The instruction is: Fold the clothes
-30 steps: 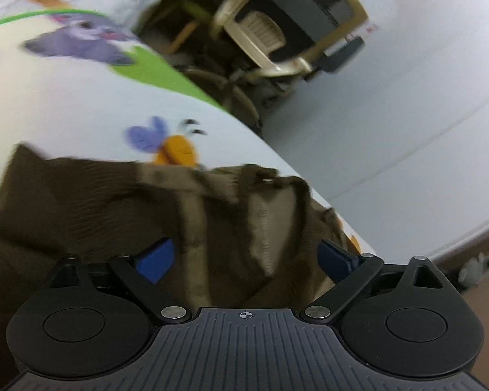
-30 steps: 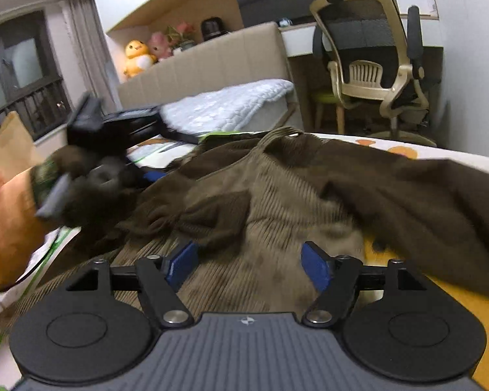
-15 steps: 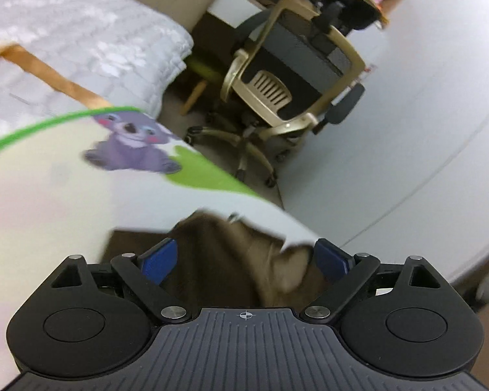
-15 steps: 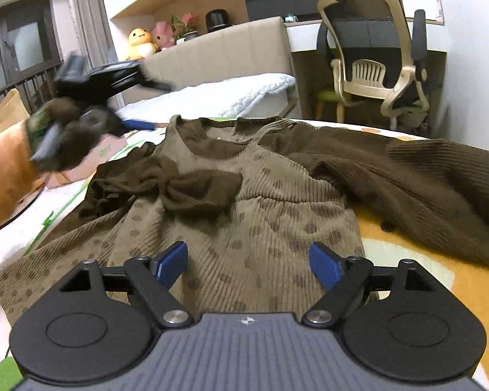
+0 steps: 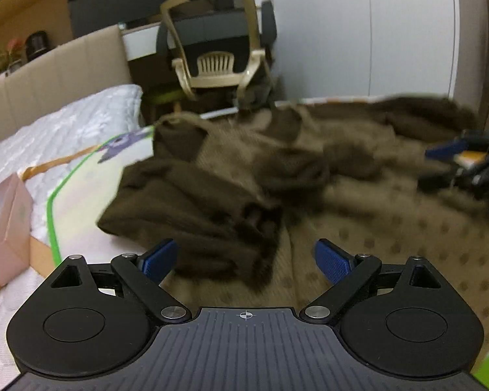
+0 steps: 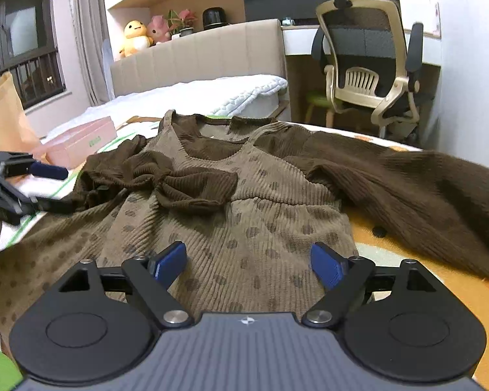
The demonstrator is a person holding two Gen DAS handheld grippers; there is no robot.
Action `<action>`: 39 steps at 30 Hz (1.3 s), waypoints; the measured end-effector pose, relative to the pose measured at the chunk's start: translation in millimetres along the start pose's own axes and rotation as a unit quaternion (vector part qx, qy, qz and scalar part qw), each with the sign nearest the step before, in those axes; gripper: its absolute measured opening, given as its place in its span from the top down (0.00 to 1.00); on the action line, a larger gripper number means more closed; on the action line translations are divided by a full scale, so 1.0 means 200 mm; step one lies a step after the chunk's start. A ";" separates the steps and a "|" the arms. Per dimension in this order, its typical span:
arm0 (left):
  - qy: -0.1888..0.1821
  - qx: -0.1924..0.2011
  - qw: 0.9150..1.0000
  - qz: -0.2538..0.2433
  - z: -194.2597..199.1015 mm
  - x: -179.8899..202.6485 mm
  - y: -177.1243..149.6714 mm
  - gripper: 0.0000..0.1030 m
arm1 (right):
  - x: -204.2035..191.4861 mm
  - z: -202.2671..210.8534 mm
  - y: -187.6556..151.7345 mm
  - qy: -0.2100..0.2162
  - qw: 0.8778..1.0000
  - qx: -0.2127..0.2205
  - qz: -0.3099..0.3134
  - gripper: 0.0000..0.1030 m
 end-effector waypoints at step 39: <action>-0.058 0.146 0.976 0.149 0.25 0.14 -0.01 0.09 | -0.10 0.18 -0.10 -0.005 0.998 0.012 0.069 0.02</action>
Point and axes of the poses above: each gripper's, at about its wrist camera, not at the fingertips, and z roughly against the way its jaws point, x to its right, y to its top, the point moved 9 cm from there along -z, roughly the way its jaws point, and after that the axes turned 13 degrees about -y, right-handed, at the moved point
